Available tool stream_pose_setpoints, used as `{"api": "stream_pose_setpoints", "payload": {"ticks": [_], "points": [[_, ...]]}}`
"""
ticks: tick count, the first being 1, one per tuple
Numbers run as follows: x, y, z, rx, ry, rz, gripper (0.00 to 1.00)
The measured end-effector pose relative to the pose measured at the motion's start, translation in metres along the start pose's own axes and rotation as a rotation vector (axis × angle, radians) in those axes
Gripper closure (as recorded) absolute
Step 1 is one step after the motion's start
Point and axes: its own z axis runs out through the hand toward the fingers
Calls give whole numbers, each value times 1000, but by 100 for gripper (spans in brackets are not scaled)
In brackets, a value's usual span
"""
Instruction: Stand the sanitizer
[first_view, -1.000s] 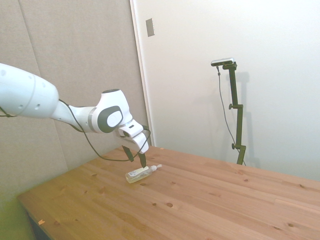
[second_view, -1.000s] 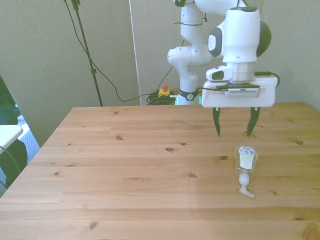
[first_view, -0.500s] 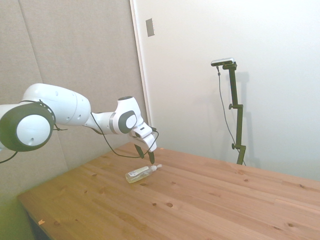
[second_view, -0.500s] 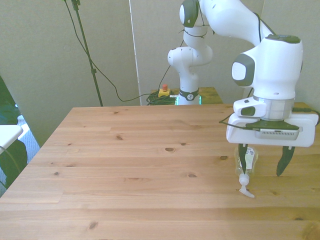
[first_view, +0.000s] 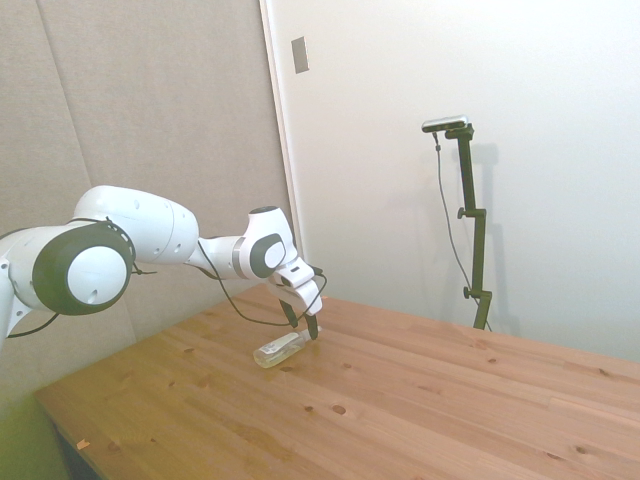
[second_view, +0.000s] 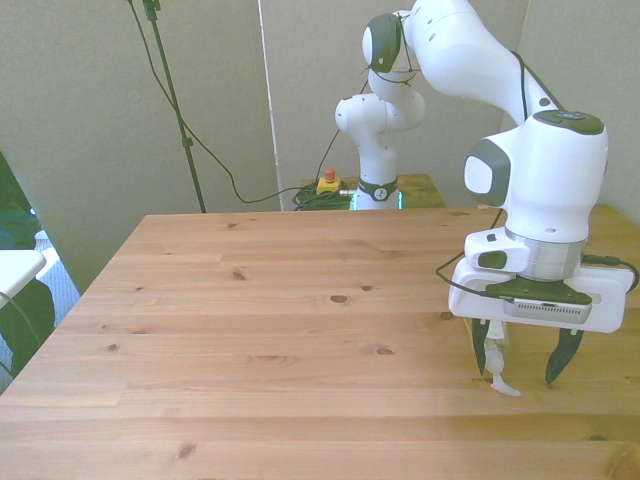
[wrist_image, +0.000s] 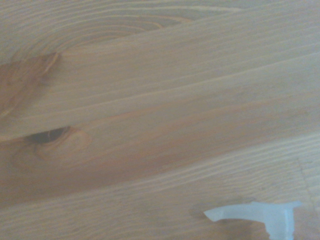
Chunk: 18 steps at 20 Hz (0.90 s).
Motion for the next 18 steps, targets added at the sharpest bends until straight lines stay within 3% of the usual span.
{"api": "stream_pose_setpoints", "payload": {"ticks": [18], "points": [[18,10,5,-12,8,57,100]]}}
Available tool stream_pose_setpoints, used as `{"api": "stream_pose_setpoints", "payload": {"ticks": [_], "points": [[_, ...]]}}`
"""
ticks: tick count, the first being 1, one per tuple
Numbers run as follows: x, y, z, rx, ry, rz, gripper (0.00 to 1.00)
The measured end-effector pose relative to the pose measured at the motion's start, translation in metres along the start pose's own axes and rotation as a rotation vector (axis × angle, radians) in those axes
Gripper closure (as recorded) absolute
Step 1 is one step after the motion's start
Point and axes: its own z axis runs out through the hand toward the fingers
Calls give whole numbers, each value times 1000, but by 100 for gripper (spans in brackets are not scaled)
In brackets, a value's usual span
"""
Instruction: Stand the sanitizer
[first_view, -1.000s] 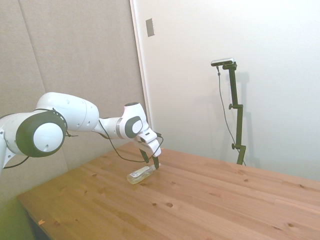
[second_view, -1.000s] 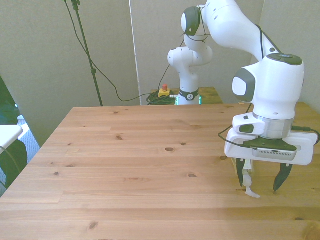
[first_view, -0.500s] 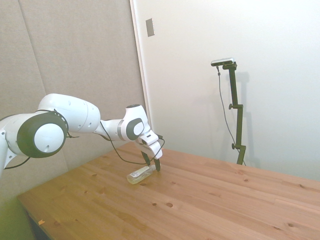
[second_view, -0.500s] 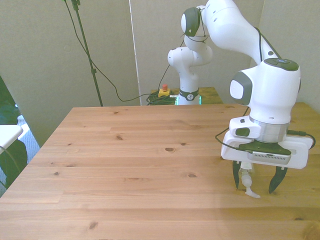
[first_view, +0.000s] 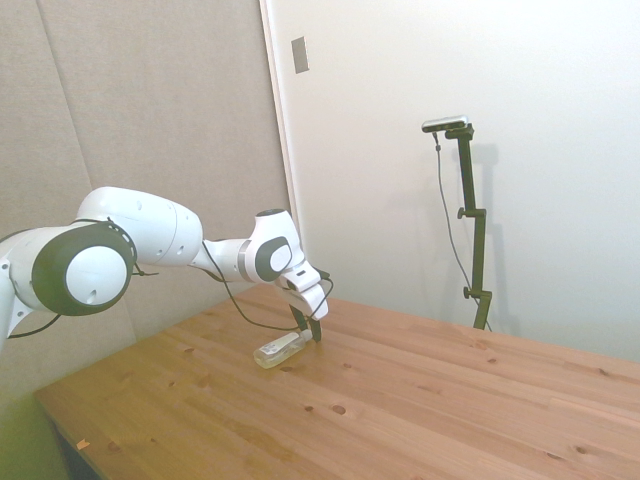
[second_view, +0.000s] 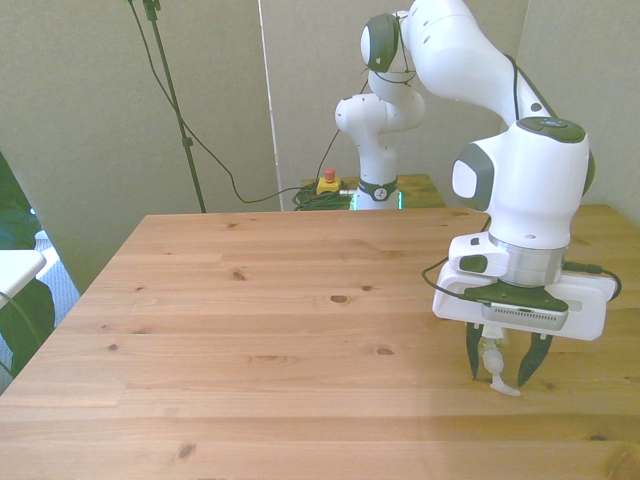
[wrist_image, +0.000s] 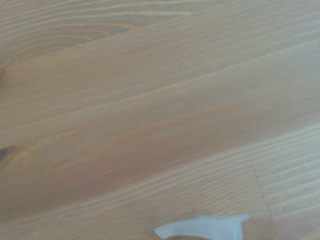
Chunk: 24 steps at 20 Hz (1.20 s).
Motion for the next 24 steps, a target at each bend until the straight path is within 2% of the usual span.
{"api": "stream_pose_setpoints", "payload": {"ticks": [8,16,24], "points": [[2,1,0,2,1,20,100],[1,2,-3,69,67,57,100],[-16,6,-64,228,240,74,100]]}}
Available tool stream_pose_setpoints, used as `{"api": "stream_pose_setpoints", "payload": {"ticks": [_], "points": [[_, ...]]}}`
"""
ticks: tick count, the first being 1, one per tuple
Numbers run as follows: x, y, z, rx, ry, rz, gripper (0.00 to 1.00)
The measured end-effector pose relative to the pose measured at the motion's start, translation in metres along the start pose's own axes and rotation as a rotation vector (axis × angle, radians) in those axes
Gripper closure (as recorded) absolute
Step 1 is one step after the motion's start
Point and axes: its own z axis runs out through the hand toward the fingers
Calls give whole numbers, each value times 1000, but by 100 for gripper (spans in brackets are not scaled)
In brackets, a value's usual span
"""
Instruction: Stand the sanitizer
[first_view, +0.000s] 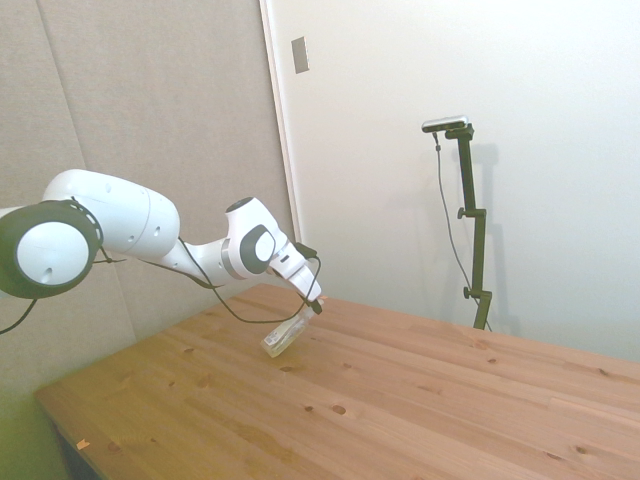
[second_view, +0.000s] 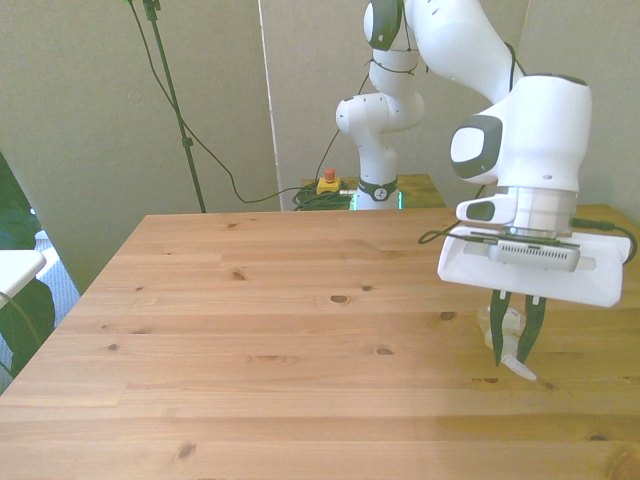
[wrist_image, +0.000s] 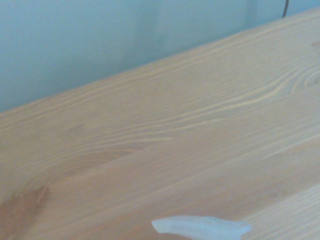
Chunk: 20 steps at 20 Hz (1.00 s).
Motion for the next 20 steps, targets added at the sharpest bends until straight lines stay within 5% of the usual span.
{"api": "stream_pose_setpoints", "payload": {"ticks": [9,20], "points": [[-28,5,-46,169,206,25,100],[-81,27,-58,302,378,20,100]]}}
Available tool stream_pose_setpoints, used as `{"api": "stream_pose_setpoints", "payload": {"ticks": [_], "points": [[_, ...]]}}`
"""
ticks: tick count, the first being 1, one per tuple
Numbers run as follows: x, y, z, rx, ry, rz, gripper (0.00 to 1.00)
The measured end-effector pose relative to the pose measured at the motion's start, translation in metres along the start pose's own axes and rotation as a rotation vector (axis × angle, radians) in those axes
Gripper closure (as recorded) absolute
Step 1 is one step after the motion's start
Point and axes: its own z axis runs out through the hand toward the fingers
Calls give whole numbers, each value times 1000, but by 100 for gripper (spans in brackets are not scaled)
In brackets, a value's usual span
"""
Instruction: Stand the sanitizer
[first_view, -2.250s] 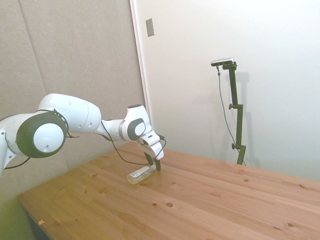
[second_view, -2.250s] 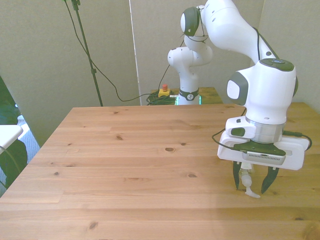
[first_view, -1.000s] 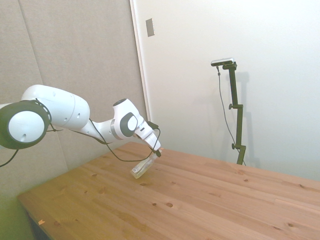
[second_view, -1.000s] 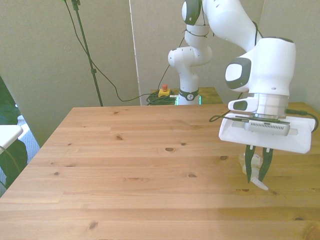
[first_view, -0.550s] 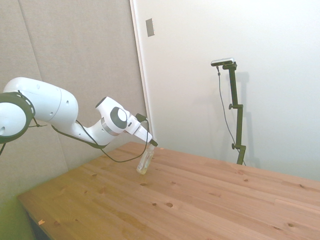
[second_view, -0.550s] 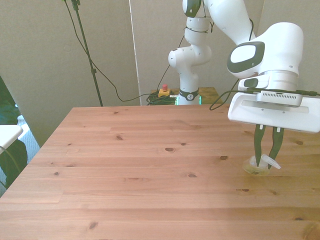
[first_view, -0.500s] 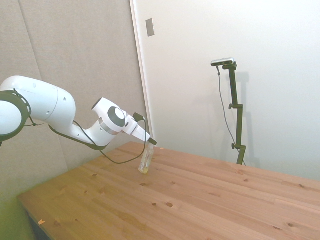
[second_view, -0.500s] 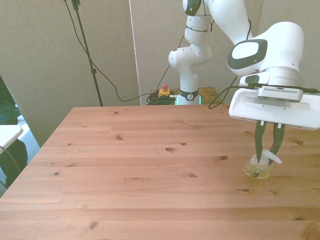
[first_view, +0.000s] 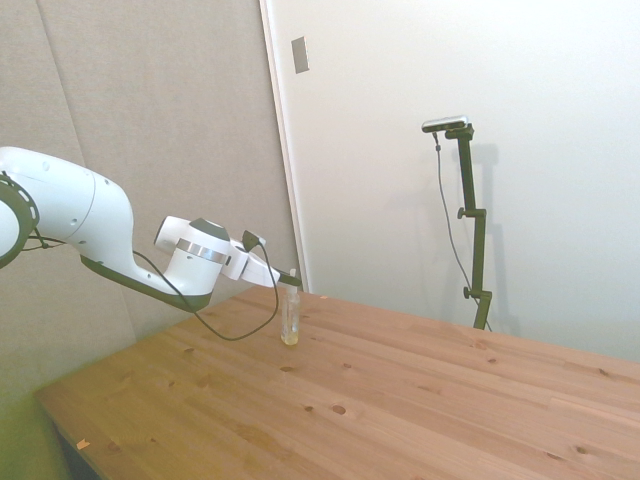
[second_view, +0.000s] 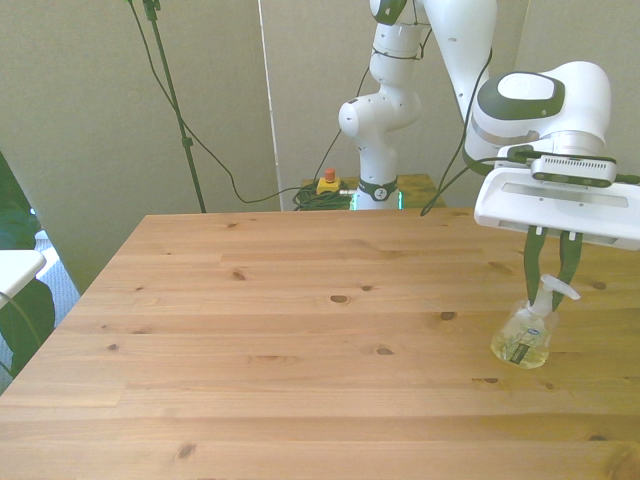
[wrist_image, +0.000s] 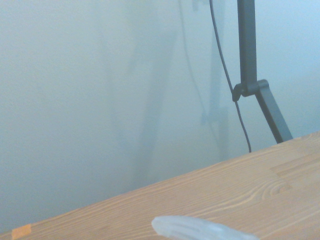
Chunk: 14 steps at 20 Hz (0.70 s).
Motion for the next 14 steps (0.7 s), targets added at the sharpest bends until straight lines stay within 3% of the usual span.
{"api": "stream_pose_setpoints", "payload": {"ticks": [12,13,14], "points": [[-30,10,-21,40,86,-23,100],[-30,10,-21,38,85,-20,0],[-30,10,-21,36,83,-18,0]]}}
